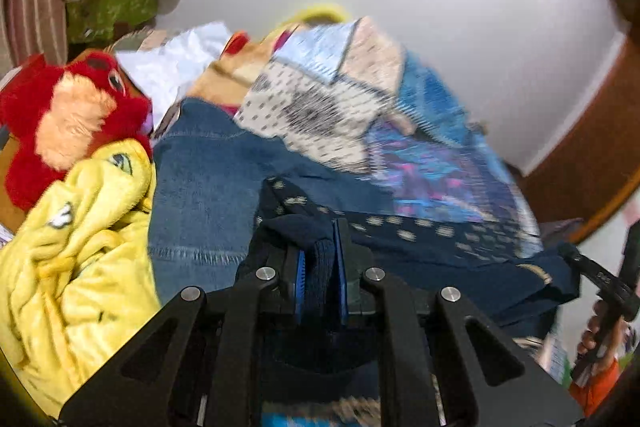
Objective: Fold large clothes
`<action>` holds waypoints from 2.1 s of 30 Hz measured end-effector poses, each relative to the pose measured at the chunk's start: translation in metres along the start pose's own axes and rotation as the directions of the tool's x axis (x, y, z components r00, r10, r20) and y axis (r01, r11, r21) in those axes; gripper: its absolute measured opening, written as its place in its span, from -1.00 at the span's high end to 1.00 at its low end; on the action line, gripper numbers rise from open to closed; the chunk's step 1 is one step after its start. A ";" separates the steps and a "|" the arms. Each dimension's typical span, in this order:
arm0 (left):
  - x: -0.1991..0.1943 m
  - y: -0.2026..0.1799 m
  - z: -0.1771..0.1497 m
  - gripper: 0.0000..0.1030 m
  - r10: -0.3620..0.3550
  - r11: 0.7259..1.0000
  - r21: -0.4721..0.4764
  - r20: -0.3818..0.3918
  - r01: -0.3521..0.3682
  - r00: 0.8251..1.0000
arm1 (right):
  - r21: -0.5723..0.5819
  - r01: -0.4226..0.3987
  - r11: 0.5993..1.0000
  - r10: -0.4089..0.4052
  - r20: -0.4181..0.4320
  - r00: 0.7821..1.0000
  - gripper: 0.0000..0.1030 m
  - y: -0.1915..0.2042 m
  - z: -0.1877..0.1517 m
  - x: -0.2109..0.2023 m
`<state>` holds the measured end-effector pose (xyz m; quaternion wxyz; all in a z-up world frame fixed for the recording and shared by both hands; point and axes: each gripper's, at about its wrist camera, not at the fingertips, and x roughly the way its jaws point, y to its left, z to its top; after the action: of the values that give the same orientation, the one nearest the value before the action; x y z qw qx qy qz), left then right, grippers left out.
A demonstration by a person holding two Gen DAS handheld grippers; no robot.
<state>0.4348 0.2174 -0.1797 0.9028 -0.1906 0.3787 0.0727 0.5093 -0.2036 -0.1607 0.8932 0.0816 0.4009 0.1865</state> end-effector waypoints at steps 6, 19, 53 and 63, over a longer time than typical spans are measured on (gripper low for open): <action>0.084 0.019 -0.010 0.73 0.030 1.000 -0.002 -0.151 -0.031 0.988 | -0.058 0.030 0.998 -0.033 -0.056 0.998 0.87 -0.020 -0.009 0.055; 0.054 -0.022 -0.002 0.21 0.170 0.941 0.325 -0.215 -0.094 0.962 | -0.187 0.052 0.981 -0.051 0.009 0.999 0.87 -0.011 0.013 -0.003; -0.010 -0.030 -0.037 -0.85 0.218 0.885 0.427 -0.023 -0.187 0.976 | -0.262 0.151 0.953 -0.169 -0.048 0.984 -0.97 -0.019 -0.049 -0.056; 0.040 -0.044 -0.087 -0.91 0.308 0.834 0.501 -0.074 -0.232 0.949 | -0.347 0.159 0.924 -0.217 -0.137 0.966 -0.97 0.026 -0.079 0.007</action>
<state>0.4181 0.1419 -0.2509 0.8706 0.0926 0.4752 0.0876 0.4471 -0.1772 -0.2104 0.8697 -0.1261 0.4454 0.1710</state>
